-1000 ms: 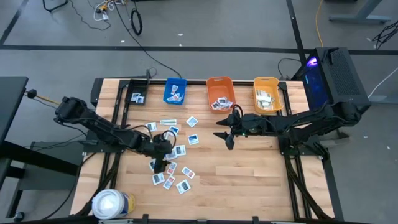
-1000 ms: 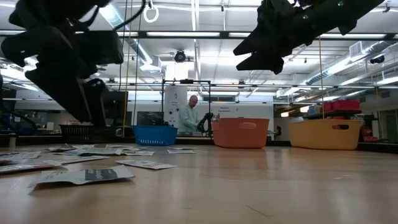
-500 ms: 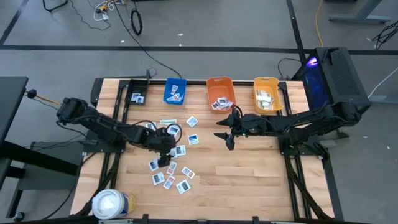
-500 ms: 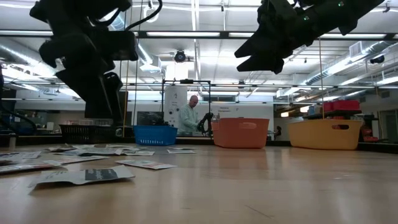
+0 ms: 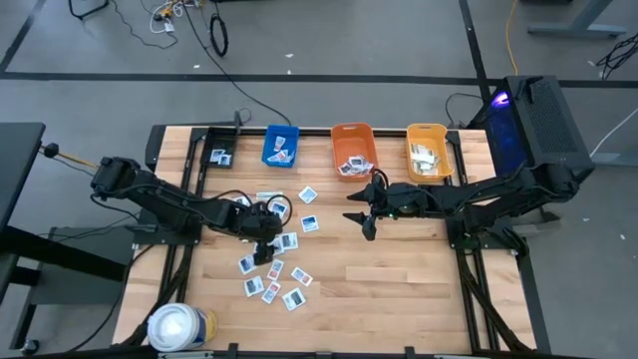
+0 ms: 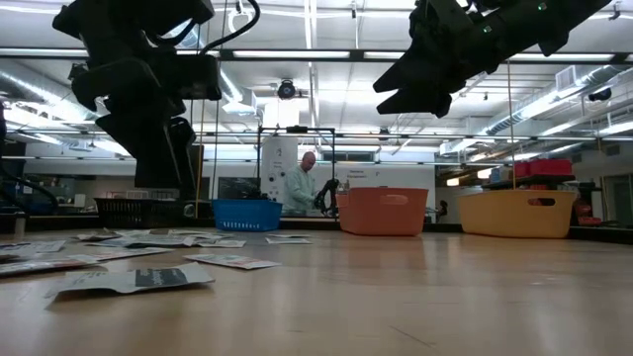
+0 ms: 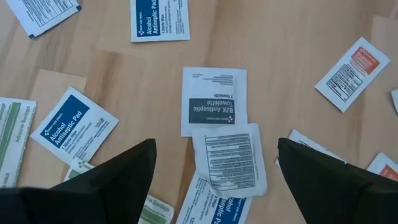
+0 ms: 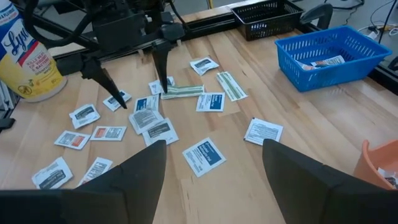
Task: Pick & Place First Aid Supplies
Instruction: Put the towelette pack into the orange bin
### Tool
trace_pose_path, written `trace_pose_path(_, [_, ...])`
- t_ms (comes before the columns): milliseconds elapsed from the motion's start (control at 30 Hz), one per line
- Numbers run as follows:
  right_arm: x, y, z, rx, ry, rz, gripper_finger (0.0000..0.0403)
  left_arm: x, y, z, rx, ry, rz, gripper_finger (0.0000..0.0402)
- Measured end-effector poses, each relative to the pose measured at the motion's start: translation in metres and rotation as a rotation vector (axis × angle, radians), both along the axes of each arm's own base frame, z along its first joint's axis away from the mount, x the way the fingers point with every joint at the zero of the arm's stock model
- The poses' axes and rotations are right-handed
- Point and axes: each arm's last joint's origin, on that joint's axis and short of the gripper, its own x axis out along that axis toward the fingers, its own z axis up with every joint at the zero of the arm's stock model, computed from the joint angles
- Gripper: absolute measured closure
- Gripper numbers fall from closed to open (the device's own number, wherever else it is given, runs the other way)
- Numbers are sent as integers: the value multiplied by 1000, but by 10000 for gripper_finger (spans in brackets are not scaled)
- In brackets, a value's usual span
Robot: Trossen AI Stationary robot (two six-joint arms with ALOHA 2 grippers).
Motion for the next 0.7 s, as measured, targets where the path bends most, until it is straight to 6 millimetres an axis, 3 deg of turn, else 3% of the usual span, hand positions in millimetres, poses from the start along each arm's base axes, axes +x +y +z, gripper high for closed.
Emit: trace_pose_path(700, [0,0,-1,-3,8,1,136,21,-10,-42,-21,169,-11,60])
